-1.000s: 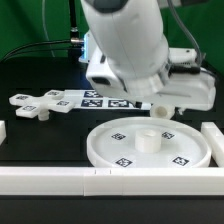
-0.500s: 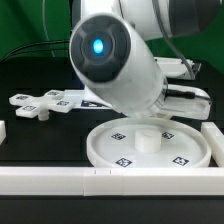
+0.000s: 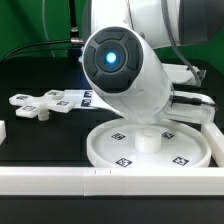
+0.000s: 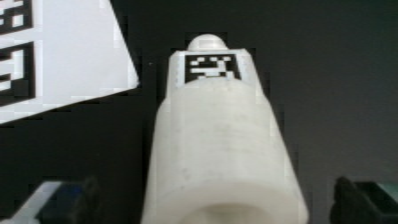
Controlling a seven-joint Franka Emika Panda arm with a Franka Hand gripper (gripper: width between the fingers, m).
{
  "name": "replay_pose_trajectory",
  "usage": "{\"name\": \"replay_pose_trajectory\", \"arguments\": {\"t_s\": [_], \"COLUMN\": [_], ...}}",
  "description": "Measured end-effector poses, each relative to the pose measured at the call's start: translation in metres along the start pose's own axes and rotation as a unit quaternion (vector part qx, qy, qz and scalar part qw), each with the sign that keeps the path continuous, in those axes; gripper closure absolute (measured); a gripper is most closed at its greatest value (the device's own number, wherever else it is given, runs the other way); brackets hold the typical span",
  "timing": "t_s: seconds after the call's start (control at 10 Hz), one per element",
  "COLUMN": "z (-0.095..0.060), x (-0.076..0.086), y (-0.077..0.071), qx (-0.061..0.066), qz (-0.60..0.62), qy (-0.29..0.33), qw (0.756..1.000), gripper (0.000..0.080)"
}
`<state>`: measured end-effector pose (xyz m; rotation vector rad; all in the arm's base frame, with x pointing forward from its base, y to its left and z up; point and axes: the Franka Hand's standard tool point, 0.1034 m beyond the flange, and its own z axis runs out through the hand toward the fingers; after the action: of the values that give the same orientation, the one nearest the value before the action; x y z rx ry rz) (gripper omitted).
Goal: Assemble round table
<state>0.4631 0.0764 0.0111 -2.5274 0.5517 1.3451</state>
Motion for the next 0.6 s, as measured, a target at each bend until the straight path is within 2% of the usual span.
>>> {"name": "replay_pose_trajectory", "arguments": {"t_s": [0.1, 0.3, 0.6], "z": [0.0023, 0.0042, 0.0043], "x": [0.0000, 0.0002, 0.0003], "y": [0.0004, -0.0004, -0.0004], "qx": [-0.001, -0.003, -0.003], "qz": [0.000, -0.001, -0.001], "qy": [-0.001, -0.002, -0.002], "qw": [1.000, 1.000, 1.000], "gripper": [0.0150, 0.0396, 0.0393]}}
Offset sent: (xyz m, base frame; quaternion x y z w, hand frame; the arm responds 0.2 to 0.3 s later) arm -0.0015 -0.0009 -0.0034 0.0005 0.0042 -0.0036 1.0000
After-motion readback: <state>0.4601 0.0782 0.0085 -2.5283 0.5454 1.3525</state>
